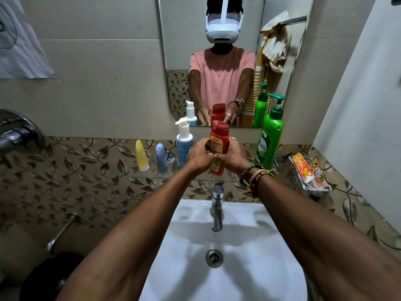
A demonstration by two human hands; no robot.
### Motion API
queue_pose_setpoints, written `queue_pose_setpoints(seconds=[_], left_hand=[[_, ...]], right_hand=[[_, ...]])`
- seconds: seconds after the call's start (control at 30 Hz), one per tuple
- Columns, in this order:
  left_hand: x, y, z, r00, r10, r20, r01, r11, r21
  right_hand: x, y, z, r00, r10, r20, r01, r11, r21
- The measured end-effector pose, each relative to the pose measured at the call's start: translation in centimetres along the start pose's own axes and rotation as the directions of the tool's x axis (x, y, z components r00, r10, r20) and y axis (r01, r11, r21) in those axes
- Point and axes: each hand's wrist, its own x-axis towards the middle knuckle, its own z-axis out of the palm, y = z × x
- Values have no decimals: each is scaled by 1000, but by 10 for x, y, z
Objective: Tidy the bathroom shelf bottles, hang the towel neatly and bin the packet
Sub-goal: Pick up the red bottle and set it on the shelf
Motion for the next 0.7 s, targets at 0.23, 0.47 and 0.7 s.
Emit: queue_pose_setpoints(seconds=[0.23,0.47,0.7], left_hand=[[-1,-3,-1,1000,-10,-27,10,1000,8],[-3,-3,-3,1000,-15,-22,16,1000,15],[-3,-3,-2,1000,-16,-23,17,999,33]], right_hand=[[-4,-2,4,999,-34,-34,34,999,-18],[-5,-4,6,999,-32,-26,31,999,-19],[-4,0,8,999,-37,-16,37,999,-16]])
